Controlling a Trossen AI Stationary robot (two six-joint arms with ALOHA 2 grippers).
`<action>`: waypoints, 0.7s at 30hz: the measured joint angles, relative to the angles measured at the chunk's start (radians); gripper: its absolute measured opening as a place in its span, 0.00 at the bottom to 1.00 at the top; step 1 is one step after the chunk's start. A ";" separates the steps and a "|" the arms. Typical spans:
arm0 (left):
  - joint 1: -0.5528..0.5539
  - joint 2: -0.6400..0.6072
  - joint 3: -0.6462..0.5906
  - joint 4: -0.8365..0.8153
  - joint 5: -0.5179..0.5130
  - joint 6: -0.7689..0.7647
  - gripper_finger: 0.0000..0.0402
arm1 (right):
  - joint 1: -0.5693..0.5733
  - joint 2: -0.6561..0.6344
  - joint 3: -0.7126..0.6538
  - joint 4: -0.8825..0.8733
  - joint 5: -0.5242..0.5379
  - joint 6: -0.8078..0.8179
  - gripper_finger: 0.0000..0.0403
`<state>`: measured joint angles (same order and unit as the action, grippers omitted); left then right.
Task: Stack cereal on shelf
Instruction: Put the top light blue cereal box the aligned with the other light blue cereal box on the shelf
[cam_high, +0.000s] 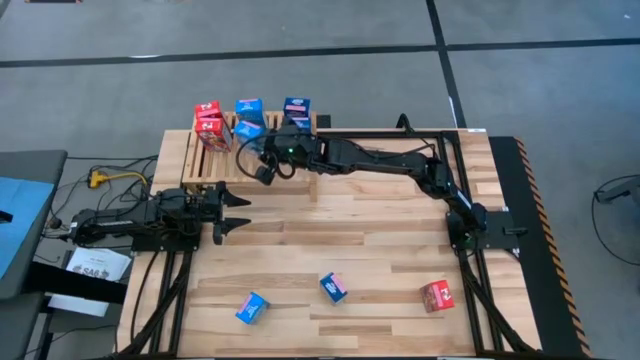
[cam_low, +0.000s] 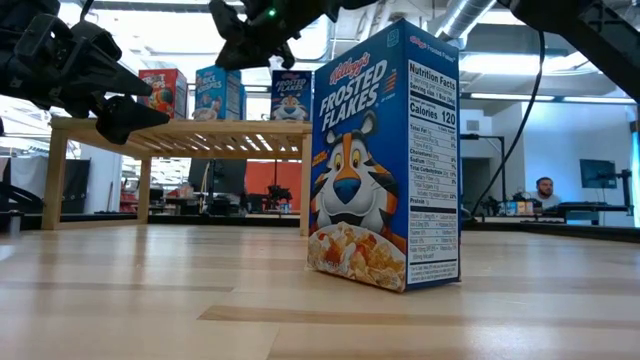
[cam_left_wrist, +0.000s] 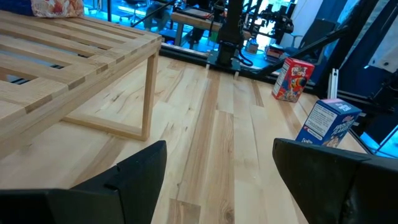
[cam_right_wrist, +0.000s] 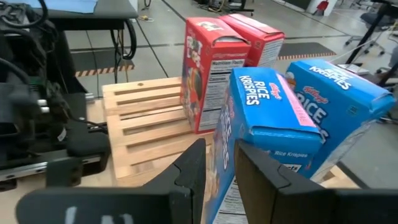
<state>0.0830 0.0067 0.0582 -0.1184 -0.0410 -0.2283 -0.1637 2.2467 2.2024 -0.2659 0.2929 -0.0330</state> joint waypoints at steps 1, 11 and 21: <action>0.000 0.000 0.000 0.000 0.000 0.000 0.71 | -0.001 0.000 0.000 -0.004 0.001 0.000 0.27; 0.000 0.000 0.000 0.000 0.000 0.000 0.71 | 0.000 0.000 0.000 -0.018 0.022 0.002 0.27; 0.000 0.000 0.000 0.000 0.000 0.000 0.71 | 0.025 0.000 0.000 -0.017 0.022 0.006 0.27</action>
<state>0.0829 0.0066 0.0582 -0.1184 -0.0409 -0.2284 -0.1385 2.2467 2.2024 -0.2825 0.3153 -0.0265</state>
